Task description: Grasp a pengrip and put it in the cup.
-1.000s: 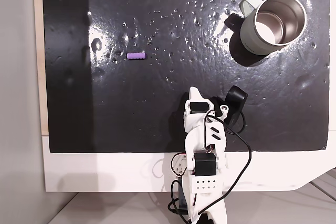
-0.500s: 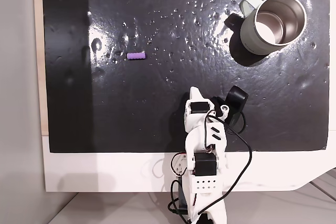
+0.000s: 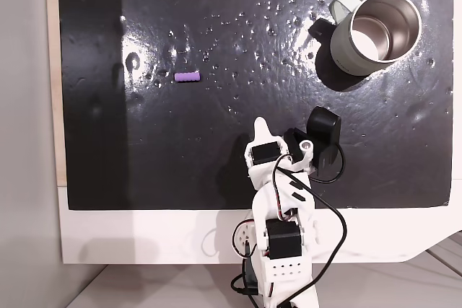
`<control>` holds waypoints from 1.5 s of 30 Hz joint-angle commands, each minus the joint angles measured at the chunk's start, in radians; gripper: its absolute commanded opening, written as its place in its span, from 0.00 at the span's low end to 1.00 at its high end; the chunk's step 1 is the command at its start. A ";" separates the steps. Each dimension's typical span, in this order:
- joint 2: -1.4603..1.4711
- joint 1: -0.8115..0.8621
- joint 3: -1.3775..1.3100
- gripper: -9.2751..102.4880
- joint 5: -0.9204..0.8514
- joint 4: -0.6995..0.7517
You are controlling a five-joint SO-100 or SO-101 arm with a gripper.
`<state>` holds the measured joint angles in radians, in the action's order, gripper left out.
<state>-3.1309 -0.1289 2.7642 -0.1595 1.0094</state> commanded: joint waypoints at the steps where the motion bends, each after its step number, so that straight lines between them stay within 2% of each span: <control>1: 0.112 -0.020 -0.202 0.08 0.000 0.032; 11: 0.485 -0.081 -0.621 0.08 0.150 0.189; 21: 0.925 -0.193 -1.069 0.08 0.385 0.344; 31: 1.134 -0.258 -1.206 0.09 0.538 0.397; 40: 1.376 -0.288 -1.390 0.23 0.652 0.439; 45: 1.483 -0.334 -1.445 0.25 0.670 0.448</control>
<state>-1.6751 -0.4479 1.3913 0.4924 1.4465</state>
